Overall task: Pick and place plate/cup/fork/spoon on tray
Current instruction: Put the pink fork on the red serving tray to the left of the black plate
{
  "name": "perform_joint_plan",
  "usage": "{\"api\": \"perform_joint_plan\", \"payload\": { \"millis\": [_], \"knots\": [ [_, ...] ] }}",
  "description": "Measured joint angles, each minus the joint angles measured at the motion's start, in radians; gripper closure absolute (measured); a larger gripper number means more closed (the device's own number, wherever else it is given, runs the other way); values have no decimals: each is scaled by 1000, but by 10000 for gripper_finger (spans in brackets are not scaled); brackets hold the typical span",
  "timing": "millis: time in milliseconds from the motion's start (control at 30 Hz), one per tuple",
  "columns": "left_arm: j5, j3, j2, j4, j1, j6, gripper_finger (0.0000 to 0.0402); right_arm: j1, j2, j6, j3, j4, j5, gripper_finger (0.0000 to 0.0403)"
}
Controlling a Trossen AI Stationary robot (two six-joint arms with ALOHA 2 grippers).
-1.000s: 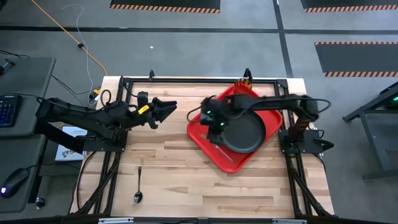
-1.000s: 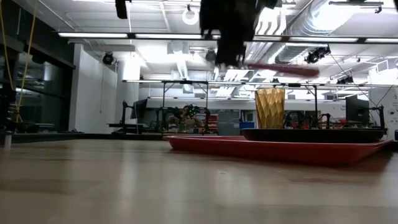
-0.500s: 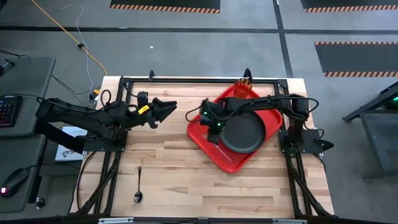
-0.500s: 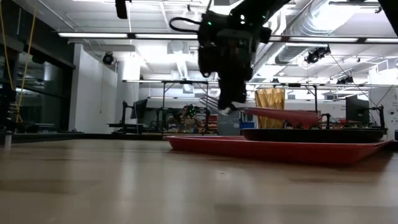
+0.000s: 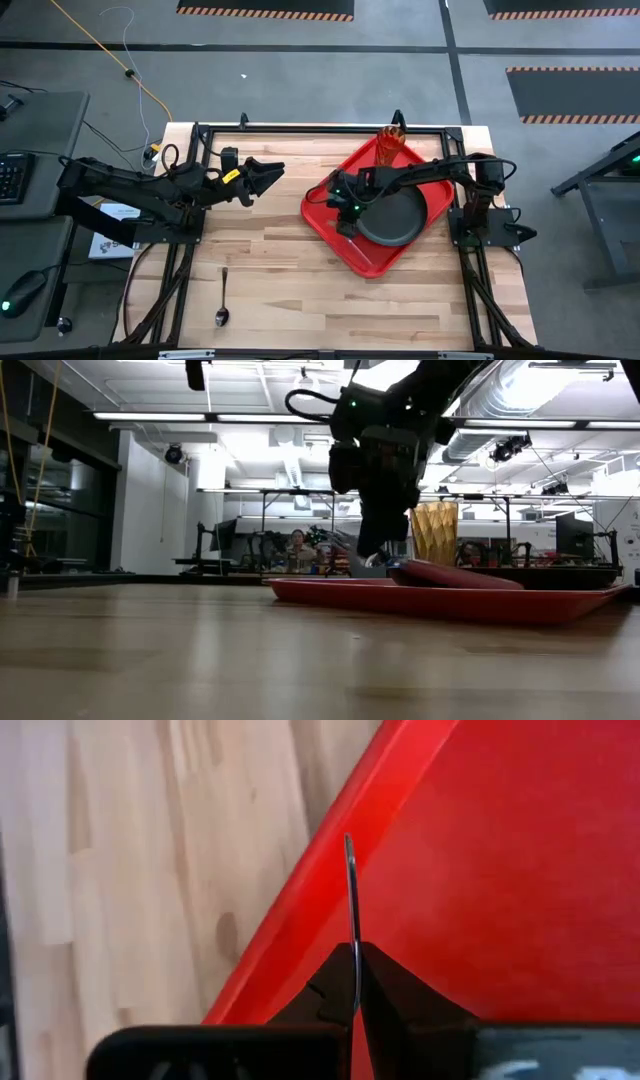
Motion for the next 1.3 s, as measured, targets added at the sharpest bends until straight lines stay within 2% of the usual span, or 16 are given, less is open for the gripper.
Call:
{"api": "perform_joint_plan", "payload": {
  "millis": [400, 700, 867, 1067, 1300],
  "knots": [
    [-15, 0, 0, 0, 0, 0, 200, 1, 0, -36, -14, -7, 85, 403],
    [-16, 0, 0, 0, 0, 0, 200, 1, 0, -40, -14, -7, 104, 402],
    [-16, 0, 0, 0, 0, 0, 200, 1, 0, -18, -14, -7, 166, 402],
    [-16, 0, 0, 0, 0, 0, 200, 1, 7, -13, -13, -5, 169, 402],
    [-16, 0, 0, 0, 0, 0, 200, 1, 55, 72, -13, -8, 171, 402]
  ]
}}
